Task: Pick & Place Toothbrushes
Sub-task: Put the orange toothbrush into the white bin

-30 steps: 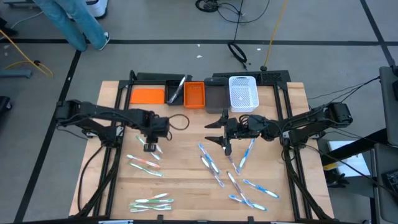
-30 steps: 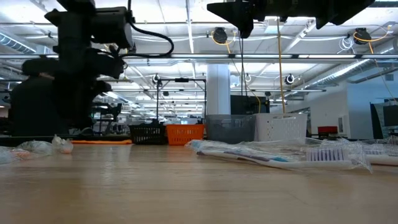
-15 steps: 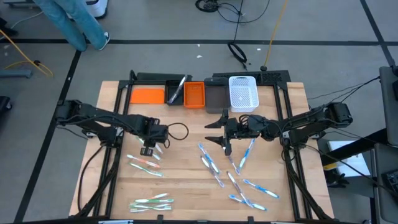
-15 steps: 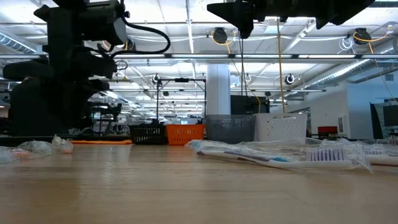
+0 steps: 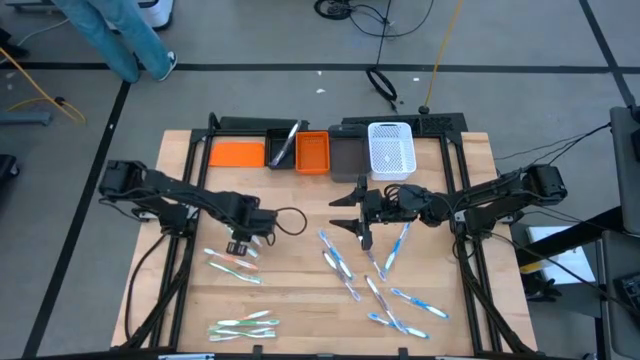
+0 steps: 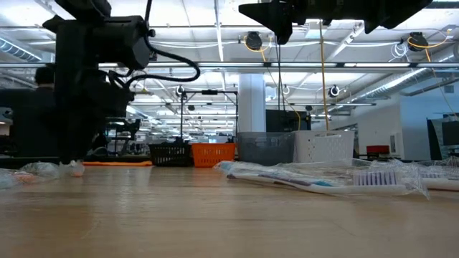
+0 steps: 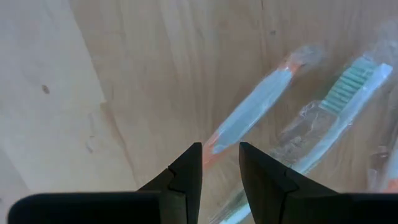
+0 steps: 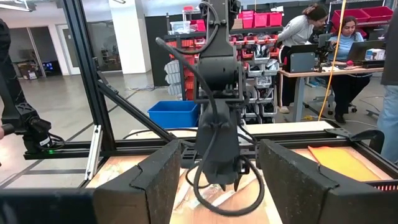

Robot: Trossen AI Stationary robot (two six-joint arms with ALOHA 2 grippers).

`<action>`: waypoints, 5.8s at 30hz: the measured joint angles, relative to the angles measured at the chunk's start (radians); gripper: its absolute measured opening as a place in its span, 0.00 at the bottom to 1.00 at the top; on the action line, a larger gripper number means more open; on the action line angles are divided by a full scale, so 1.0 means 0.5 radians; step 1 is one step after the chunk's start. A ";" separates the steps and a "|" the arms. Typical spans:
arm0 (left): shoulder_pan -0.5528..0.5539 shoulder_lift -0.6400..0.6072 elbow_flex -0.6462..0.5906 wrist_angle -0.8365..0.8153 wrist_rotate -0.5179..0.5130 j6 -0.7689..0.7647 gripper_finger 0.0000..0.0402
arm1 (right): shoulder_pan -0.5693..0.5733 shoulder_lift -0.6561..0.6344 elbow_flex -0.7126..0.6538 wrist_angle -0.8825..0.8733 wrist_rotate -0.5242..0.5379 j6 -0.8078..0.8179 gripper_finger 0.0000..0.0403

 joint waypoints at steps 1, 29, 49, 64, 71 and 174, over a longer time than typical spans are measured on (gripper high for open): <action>-0.006 0.023 0.000 0.015 0.000 0.014 0.27 | 0.000 0.000 0.000 0.000 0.000 0.000 0.52; -0.033 0.236 0.005 0.123 -0.073 0.061 0.02 | 0.002 0.000 0.000 0.000 0.000 0.000 0.52; -0.020 0.244 0.401 0.147 -0.201 -0.110 0.01 | 0.002 0.000 -0.001 -0.001 0.001 0.000 0.52; -0.014 0.075 0.763 0.123 -0.343 -0.057 0.01 | 0.002 0.000 0.000 -0.088 -0.001 0.000 0.52; -0.015 -0.209 0.772 0.440 -0.350 -0.070 0.02 | 0.000 0.000 -0.001 -0.102 0.011 0.000 0.52; -0.255 0.006 0.771 1.115 -0.374 -0.277 0.45 | -0.548 -0.918 -0.001 -1.450 1.008 0.094 0.05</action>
